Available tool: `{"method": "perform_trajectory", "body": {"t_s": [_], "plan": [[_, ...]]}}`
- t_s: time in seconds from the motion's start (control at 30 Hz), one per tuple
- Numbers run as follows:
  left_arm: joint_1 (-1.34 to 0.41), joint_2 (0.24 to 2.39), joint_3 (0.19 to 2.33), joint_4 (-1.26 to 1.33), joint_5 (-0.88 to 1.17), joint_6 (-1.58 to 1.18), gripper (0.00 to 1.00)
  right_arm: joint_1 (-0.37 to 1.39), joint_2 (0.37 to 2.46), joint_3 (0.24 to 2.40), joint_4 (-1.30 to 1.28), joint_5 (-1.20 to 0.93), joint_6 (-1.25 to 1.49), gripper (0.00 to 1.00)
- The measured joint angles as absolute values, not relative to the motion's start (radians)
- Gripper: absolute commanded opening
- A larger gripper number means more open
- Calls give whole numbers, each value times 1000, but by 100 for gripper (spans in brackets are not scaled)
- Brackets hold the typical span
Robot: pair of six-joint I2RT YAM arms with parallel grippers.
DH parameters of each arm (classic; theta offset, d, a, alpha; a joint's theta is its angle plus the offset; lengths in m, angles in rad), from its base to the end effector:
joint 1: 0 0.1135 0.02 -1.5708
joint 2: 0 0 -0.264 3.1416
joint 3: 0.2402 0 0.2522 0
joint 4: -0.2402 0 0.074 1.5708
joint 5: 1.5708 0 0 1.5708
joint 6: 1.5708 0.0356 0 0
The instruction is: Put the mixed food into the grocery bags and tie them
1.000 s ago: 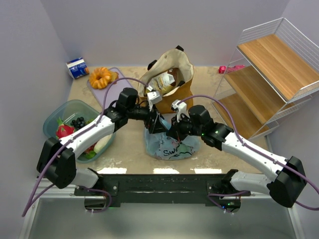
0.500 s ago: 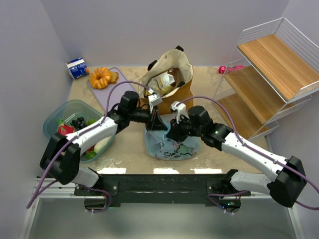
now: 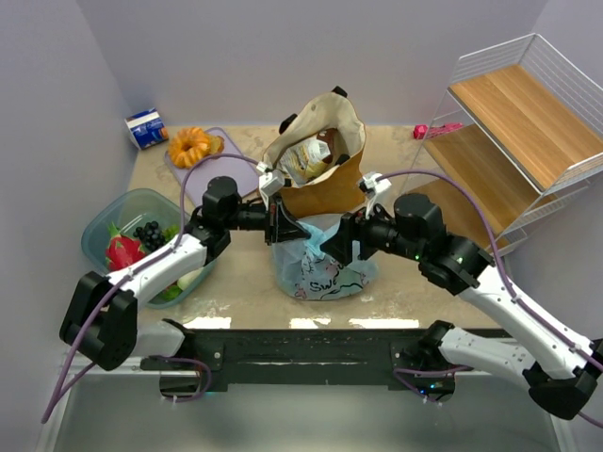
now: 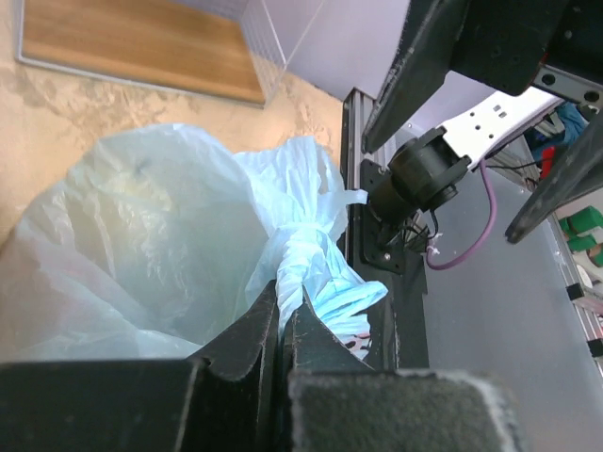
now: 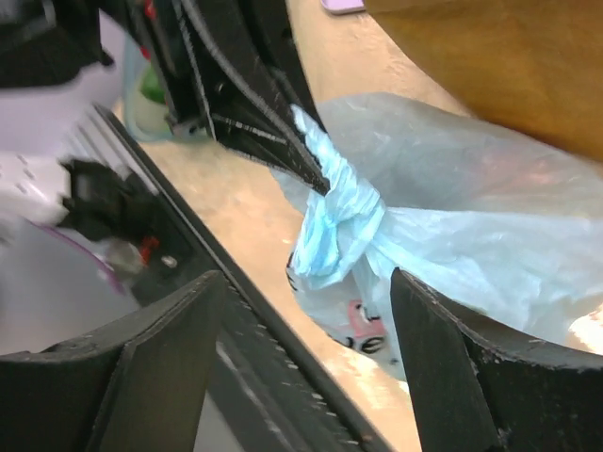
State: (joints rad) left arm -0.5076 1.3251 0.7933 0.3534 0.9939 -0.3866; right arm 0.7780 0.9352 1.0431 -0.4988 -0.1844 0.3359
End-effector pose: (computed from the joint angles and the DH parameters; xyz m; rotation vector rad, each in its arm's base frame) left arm 0.2383 -0.1667 0.2805 0.8961 1.6959 -1.4856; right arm 0.1387 0.1458 0.3704 -0.5774 1.9864 0.8927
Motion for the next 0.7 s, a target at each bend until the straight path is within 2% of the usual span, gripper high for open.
{"method": "perform_trajectory", "body": {"t_s": [0.1,0.37,0.53,0.7], "plan": [[-506,1302,766,413,999,-420,0,778,925,1036,-495,-173,485,77],[-508,1257,711,485,993,-447,0,779,823,730,-198,-202,951,69],[-521,1232,710,474,962,-414,0,786,820,711,-92,-192,1087,51],[-536,1220,710,428,918,-368,0,820,796,741,-115,-138,1122,41]]}}
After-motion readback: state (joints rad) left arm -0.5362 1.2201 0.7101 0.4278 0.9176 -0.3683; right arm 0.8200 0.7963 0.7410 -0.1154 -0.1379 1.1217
